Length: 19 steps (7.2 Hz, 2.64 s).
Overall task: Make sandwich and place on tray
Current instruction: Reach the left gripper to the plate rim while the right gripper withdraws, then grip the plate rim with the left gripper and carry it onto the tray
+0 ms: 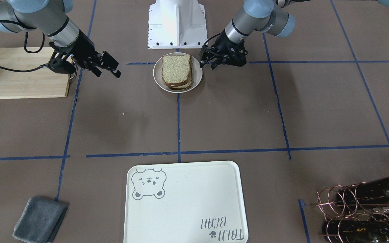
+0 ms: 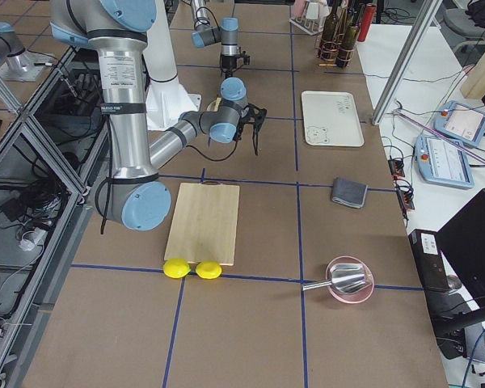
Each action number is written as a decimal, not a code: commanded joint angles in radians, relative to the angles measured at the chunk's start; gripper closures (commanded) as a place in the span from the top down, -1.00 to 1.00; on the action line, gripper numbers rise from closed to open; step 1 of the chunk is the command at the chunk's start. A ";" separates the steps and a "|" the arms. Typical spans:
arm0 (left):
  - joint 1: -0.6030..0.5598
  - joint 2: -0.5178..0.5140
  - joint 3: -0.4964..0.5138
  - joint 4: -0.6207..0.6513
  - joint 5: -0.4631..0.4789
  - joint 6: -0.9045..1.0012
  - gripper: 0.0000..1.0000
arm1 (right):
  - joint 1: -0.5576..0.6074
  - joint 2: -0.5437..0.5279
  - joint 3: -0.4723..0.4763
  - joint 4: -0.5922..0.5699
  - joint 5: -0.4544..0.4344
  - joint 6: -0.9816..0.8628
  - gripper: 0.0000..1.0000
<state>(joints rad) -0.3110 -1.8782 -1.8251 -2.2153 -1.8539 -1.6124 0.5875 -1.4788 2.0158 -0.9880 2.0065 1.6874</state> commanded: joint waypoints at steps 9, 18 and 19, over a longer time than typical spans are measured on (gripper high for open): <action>0.047 -0.070 0.076 0.000 0.002 0.000 -0.29 | -0.002 0.000 -0.008 0.000 -0.002 0.002 1.00; -0.094 -0.177 0.030 -0.011 0.005 -0.473 -1.00 | 0.072 -0.229 -0.006 0.258 0.070 -0.024 1.00; -0.133 -0.267 0.141 -0.011 0.031 -0.582 -1.00 | 0.166 -0.292 -0.052 0.372 0.162 -0.043 1.00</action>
<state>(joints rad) -0.3969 -2.0591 -1.7831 -2.2263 -1.8448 -2.0634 0.6660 -1.6788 2.0028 -0.7643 2.0811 1.6640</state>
